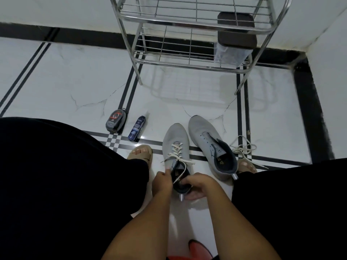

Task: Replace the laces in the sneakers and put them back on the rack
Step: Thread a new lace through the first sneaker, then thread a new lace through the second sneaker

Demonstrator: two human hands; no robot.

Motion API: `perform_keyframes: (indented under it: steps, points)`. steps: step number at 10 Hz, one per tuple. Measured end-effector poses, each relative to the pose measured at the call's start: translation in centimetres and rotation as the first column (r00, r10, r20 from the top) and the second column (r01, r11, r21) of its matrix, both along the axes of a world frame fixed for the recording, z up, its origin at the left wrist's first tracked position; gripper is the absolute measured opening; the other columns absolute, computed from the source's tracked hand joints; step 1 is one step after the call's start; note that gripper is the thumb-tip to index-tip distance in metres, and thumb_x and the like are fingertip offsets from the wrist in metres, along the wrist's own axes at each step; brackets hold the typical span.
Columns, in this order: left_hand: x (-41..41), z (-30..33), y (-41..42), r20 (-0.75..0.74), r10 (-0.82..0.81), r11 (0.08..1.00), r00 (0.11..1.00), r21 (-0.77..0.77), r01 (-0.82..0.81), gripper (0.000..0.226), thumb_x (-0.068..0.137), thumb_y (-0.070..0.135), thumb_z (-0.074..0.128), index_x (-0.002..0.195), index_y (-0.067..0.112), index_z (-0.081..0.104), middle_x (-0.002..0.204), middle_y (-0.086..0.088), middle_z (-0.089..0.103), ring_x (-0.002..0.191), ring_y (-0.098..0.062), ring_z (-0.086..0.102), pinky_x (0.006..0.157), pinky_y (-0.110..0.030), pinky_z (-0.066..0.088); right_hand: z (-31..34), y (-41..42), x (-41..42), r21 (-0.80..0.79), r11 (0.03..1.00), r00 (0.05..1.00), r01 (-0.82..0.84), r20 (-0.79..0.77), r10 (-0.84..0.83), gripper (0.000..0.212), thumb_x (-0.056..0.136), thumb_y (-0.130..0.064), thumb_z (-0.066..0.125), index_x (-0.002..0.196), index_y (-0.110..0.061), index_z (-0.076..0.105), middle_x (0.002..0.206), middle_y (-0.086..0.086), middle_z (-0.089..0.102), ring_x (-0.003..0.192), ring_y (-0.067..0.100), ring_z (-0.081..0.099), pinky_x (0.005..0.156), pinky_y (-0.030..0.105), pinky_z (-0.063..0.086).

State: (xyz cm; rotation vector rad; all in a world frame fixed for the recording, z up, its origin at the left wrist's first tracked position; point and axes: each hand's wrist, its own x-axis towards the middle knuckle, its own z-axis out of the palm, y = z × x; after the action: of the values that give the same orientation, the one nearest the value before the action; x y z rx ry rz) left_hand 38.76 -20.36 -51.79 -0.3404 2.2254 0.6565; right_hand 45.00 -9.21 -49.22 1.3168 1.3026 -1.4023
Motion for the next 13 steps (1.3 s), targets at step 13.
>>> perform_keyframes:
  steps: [13]
  points:
    - [2.0,-2.1,9.8,-0.221,-0.454,0.843,0.863,0.208,0.496,0.024,0.093,0.026,0.057,0.115,0.019,0.051,0.120,-0.002,0.056,0.099,-0.021,0.059,0.076,-0.031,0.043,-3.7,12.8,6.6,0.427,0.426,0.582,0.798,-0.360,-0.729,0.015,0.093,-0.009,0.049,0.078,-0.012,0.050,0.078,0.005,0.053,0.079,0.024,0.056,0.087,0.042,0.053]
